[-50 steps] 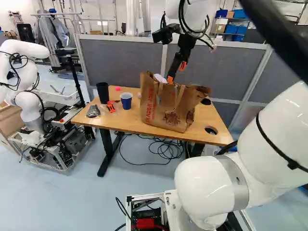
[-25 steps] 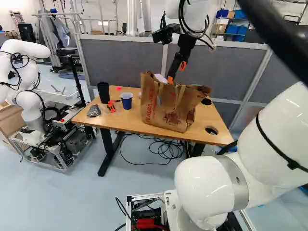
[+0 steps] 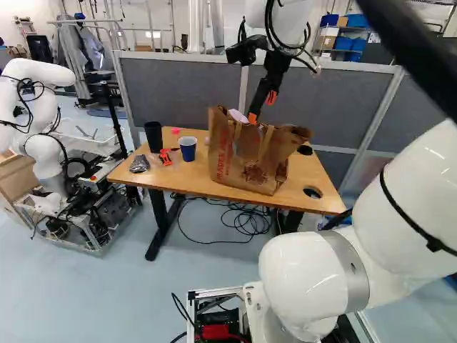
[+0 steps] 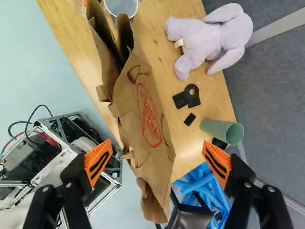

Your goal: Pick up the bag on the ground and place it on the table

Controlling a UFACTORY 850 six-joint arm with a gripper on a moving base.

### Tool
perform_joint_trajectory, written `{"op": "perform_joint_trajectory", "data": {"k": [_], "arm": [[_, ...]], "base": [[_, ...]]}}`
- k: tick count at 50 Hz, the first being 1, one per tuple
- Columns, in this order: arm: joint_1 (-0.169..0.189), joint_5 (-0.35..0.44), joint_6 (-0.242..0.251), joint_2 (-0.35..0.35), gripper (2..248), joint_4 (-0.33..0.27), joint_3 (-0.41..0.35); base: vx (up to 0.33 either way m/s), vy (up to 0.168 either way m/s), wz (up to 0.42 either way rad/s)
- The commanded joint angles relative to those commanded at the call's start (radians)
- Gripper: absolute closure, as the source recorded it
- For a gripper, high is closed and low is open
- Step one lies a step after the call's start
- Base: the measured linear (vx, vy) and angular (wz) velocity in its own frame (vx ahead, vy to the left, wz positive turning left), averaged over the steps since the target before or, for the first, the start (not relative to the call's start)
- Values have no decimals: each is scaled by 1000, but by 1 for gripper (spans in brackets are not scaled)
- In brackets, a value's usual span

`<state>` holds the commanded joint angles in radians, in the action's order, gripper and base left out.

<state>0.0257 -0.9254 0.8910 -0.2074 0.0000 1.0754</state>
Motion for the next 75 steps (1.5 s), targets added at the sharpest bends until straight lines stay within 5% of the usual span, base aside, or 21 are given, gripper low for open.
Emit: {"op": "perform_joint_trajectory", "data": {"k": [75], "arm": [[0, 0, 0, 0, 3, 0, 0]], "base": [[-91, 25, 1]]}}
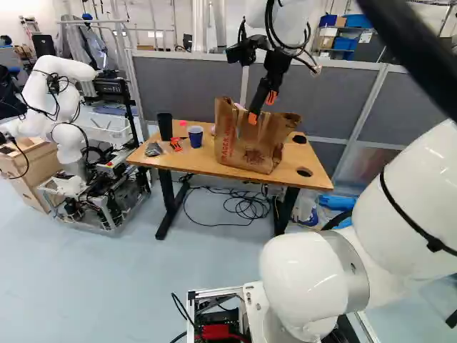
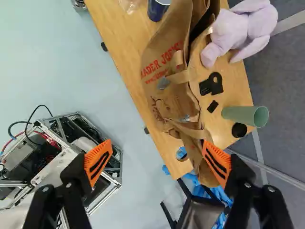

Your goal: Pick up the bag on the ground and place it on the table

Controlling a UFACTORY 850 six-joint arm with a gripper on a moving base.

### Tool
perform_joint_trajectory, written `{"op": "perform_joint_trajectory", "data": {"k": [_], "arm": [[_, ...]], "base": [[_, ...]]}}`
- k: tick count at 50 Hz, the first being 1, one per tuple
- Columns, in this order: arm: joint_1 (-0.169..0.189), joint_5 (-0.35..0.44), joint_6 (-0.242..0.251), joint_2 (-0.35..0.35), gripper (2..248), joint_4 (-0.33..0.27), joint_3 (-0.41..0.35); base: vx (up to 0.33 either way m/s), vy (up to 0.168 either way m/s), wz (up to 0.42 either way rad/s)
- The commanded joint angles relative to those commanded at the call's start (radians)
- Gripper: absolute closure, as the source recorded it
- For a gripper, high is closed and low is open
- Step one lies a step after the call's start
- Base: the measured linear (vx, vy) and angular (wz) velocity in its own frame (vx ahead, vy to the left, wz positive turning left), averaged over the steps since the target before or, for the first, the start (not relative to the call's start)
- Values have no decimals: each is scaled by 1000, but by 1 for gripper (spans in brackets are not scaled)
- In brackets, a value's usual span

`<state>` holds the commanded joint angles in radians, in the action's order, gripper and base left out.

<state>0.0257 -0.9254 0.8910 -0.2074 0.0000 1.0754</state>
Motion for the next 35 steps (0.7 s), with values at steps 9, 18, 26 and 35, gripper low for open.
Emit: {"op": "perform_joint_trajectory", "data": {"k": [9, 18, 26, 35], "arm": [[0, 0, 0, 0, 3, 0, 0], [0, 0, 0, 0, 3, 0, 0], [0, 0, 0, 0, 3, 0, 0], [0, 2, -1, 0, 3, 0, -1]], "base": [[-123, 44, -2], [-124, 43, -2], [-127, 44, 0], [-23, 10, 2]]}}
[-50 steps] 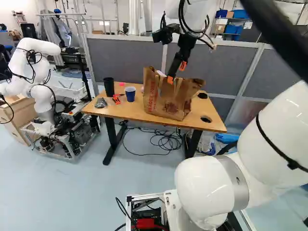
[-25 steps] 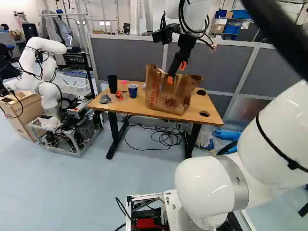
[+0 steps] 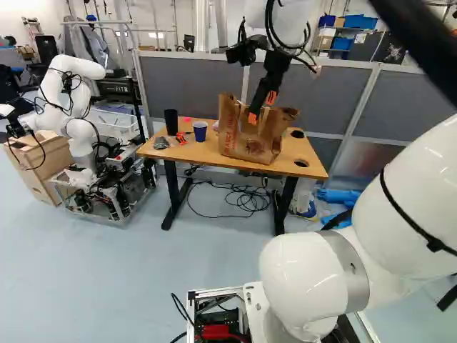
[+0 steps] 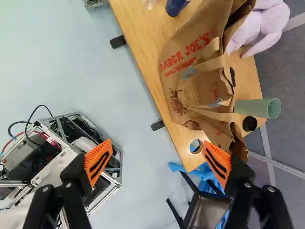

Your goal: Pick up the bag on the ground and place it on the table

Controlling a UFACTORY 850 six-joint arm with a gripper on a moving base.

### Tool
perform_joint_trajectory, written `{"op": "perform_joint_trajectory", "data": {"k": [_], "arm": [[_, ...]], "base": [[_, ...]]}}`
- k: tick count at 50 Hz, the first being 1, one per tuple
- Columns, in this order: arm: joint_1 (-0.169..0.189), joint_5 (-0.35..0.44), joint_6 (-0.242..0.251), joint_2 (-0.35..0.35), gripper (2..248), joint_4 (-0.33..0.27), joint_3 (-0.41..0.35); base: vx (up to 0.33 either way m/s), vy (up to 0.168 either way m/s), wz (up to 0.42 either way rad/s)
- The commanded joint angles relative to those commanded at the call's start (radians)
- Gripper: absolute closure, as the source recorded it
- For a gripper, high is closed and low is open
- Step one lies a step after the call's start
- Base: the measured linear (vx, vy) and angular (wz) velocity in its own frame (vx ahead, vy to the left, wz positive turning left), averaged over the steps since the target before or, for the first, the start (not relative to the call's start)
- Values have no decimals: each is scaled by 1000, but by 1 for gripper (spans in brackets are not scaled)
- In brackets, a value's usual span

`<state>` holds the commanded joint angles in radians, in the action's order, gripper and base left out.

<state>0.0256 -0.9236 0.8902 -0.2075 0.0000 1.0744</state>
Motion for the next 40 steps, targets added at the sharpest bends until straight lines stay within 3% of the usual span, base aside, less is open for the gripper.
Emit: {"op": "perform_joint_trajectory", "data": {"k": [40], "arm": [[-2, 115, -57, -5, 3, 0, -63]], "base": [[0, 0, 0]]}}
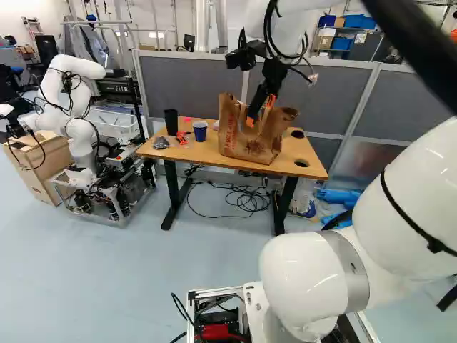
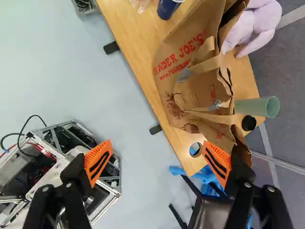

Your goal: Pick up the bag on the ground and place it on the table

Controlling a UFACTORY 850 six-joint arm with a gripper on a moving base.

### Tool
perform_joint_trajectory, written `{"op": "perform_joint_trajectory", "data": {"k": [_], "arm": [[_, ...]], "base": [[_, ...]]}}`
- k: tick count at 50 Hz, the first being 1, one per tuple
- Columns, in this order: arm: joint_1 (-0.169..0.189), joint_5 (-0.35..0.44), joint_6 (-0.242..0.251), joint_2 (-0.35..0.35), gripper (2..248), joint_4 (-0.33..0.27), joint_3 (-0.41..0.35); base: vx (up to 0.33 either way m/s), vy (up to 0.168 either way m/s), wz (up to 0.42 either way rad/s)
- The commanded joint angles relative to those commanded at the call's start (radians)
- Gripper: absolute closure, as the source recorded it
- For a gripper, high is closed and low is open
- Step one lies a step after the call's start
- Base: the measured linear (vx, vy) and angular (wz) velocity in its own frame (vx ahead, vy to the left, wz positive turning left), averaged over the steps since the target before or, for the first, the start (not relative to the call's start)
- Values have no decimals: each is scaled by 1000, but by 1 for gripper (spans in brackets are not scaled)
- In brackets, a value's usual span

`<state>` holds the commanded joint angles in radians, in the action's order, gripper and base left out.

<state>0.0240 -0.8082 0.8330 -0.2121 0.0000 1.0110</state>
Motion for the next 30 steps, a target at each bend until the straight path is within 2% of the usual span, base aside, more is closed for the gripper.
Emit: {"op": "perform_joint_trajectory", "data": {"k": [30], "arm": [[-3, 205, -102, -8, 3, 0, -113]], "base": [[0, 0, 0]]}}
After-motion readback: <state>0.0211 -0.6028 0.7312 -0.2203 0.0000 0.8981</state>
